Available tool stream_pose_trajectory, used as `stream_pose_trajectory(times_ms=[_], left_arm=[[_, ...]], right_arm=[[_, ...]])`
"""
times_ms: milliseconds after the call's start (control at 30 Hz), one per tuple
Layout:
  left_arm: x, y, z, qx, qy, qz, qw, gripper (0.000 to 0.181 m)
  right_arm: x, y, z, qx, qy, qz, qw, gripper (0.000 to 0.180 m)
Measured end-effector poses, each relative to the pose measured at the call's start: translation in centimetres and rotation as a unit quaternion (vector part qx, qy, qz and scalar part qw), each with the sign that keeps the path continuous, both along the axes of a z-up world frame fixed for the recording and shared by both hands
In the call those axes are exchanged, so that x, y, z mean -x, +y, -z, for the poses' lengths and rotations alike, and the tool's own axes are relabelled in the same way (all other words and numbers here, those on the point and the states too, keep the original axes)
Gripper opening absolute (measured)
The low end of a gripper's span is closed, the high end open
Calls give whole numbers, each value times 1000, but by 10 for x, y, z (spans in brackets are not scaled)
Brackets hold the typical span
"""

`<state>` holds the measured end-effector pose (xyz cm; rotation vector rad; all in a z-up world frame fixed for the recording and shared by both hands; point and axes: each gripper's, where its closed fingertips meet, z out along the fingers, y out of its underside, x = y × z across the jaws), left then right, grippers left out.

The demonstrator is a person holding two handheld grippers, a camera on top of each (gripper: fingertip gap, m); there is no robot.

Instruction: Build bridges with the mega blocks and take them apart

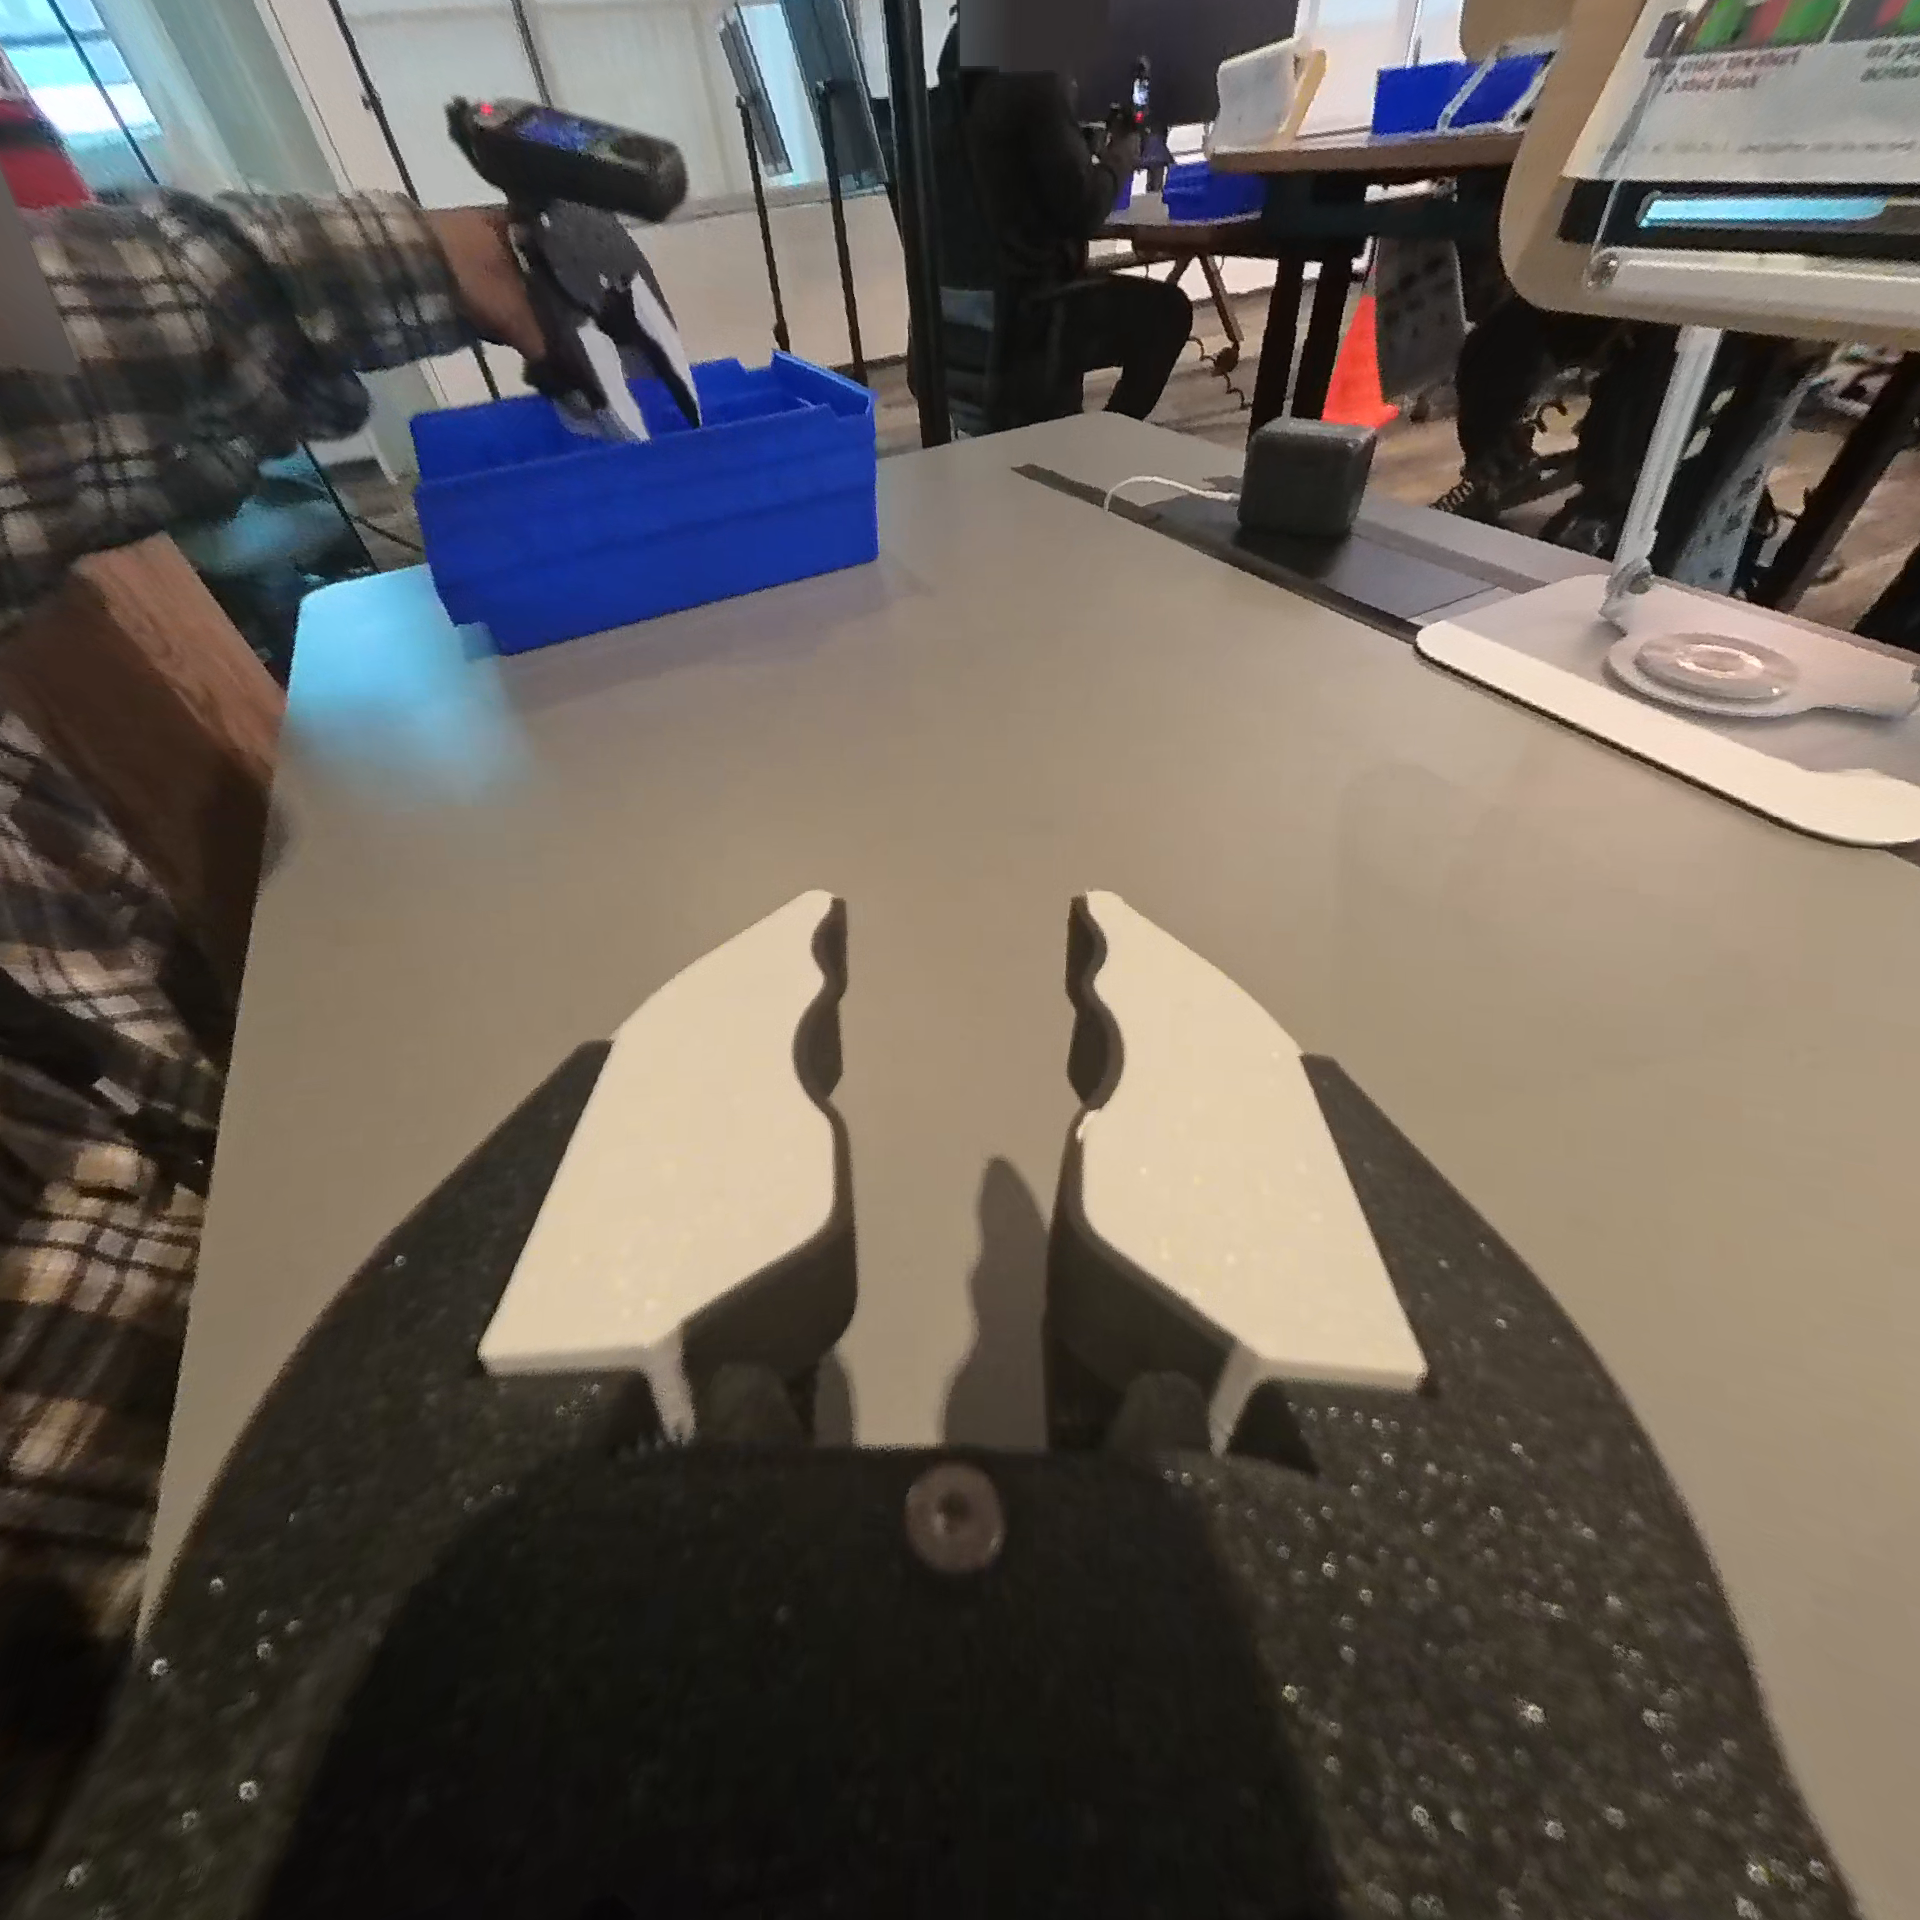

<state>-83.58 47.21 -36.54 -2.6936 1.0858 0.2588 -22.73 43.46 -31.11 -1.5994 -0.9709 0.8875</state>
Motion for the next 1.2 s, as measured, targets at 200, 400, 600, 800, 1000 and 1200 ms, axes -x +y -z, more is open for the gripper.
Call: stream_pose_trajectory(times_ms=[200,400,600,800,1000,1200], left_arm=[[21,-1,25,59,68,52,995,72],[27,-6,54,135,105,68,983,54],[17,0,31,88,53,-3,995,38],[-82,30,-80,-127,-132,-2,983,38],[-303,22,-148,-218,-385,132,887,37],[-478,2,-116,-176,-553,235,780,37]], right_arm=[[1,-8,-5,-5,22,-14,1000,40],[-9,-18,-9,-21,15,-4,1000,40],[-21,-21,-14,-22,24,12,999,39],[-21,-16,-24,-34,52,13,998,40],[-2,0,-65,-51,148,-22,988,41],[27,10,-96,-76,164,-79,980,47]])
